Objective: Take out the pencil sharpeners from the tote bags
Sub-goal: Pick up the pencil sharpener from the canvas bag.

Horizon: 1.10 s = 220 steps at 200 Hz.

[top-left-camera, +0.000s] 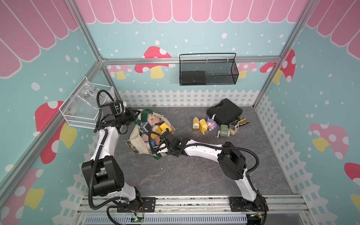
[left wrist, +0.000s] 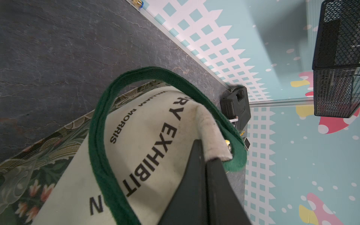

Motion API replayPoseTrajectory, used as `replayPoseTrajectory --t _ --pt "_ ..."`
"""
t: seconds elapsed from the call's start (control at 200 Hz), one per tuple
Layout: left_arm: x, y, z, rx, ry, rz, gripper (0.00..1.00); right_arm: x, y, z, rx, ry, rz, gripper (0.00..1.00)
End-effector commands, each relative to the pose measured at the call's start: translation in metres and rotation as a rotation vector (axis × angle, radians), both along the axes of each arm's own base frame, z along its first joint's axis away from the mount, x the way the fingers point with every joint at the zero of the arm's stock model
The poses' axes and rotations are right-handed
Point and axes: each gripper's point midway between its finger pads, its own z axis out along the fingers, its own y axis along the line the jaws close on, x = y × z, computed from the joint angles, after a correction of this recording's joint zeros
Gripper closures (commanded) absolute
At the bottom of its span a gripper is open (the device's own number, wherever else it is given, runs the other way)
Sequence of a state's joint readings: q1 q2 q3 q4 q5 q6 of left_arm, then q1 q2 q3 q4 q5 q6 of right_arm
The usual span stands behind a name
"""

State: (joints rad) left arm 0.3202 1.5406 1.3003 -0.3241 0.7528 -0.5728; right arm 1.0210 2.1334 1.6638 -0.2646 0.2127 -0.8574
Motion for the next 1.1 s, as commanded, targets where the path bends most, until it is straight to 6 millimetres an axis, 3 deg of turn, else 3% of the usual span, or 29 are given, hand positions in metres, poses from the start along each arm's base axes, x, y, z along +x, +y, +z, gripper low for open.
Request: replayPoseTrajectory --t 0.0,0.225,0.435,0.455,0.565,0.695,0.861,0.986,1.096 --pt "0.0 0.006 0.008 -0.007 -0.027 0.01 1.0 -0.001 0.0 0.044 0.16 0.032 -0.025 0.62" --pt "-0.001 0.005 0.009 -0.008 -0.027 0.01 1.0 -0.002 0.0 0.065 0.29 0.073 -0.044 0.64" --pt "-0.001 0.005 0.009 -0.008 -0.028 0.009 1.0 -0.014 0.006 0.103 0.493 0.184 -0.028 0.7" --pt "-0.001 0.005 0.008 -0.008 -0.027 0.009 1.0 -0.018 0.004 0.122 0.536 0.185 -0.016 0.7" --pt "-0.001 0.006 0.008 -0.009 -0.026 0.01 1.0 -0.028 -0.005 0.153 0.665 0.231 0.004 0.7" --pt "-0.001 0.005 0.009 -0.007 -0.029 0.009 1.0 -0.029 -0.03 0.19 0.818 0.263 -0.012 0.7" --pt "-0.001 0.005 0.008 -0.009 -0.027 0.009 1.0 -0.033 -0.08 0.233 1.01 0.321 -0.017 0.7" --pt "0.0 0.005 0.008 -0.01 -0.026 0.009 1.0 -0.026 -0.12 0.239 1.082 0.31 -0.085 0.7" --pt "0.0 0.005 0.009 -0.008 -0.028 0.012 1.0 -0.015 -0.155 0.232 1.13 0.295 -0.184 0.7"
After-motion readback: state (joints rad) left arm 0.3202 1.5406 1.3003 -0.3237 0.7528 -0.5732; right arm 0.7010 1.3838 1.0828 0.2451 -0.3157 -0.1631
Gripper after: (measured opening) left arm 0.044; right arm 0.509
